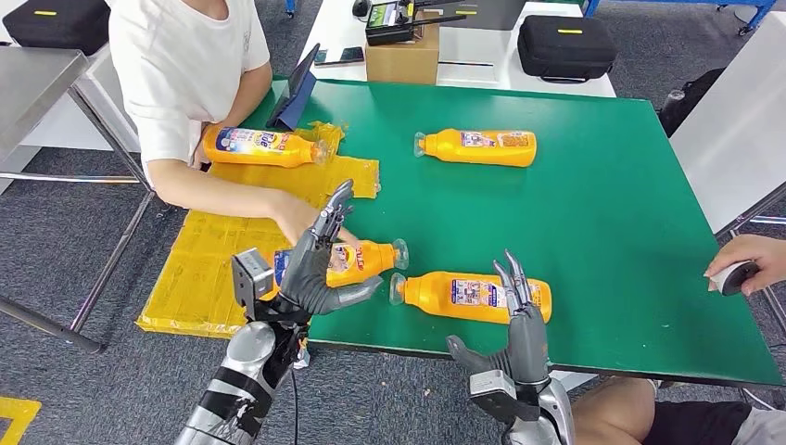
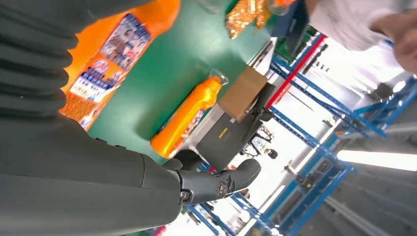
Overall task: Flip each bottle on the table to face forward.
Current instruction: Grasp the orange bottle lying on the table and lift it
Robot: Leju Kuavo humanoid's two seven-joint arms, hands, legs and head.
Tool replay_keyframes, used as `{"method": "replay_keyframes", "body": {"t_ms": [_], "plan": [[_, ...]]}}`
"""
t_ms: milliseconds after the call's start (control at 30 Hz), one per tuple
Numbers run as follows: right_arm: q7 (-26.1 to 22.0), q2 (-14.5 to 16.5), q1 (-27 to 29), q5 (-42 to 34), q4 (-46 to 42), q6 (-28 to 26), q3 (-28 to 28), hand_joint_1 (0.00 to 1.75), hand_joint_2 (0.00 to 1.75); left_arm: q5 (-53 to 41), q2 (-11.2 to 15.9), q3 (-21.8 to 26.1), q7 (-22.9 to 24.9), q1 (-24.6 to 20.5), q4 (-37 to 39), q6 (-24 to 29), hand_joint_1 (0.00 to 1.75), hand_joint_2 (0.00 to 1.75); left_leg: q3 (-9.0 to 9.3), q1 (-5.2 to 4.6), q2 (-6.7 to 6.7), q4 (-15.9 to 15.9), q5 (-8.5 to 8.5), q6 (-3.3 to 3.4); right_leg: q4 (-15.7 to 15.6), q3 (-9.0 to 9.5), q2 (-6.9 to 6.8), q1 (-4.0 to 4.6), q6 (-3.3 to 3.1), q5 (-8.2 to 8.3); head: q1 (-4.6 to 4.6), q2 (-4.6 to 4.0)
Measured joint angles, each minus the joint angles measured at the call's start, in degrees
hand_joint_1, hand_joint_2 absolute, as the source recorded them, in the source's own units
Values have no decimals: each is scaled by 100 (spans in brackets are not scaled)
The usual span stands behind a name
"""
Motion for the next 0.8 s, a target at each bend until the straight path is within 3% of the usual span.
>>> {"method": "replay_keyframes", "body": {"t_ms": [167, 300, 400, 800], "plan": [[729, -98, 25, 1116, 130, 533, -449, 0, 175, 377, 52, -181, -150, 447, -1061, 824, 0, 175, 0, -2, -5, 0, 0, 1, -2, 1, -2, -2, 0, 0, -1, 1], [1089, -214, 22, 1514, 347, 795, -730, 0, 175, 547, -9, -189, -438, 716, -1762, 1943, 0, 175, -3, -2, -10, 0, -1, 1, -2, 1, -6, -1, 1, 0, 0, 0], [1373, -279, 1, 1782, 498, 890, -809, 0, 175, 785, -51, -195, -557, 855, -2177, 2452, 0, 175, -3, -1, -9, 0, -1, 1, -2, 0, -6, 0, 1, 0, -1, 1], [2092, -403, -542, 2526, 1267, 946, -812, 0, 175, 620, -11, -459, -769, 1200, -3079, 3146, 0, 175, 2, -1, -12, 0, 3, 5, -2, 7, -10, -1, 1, 1, 0, 1]]}}
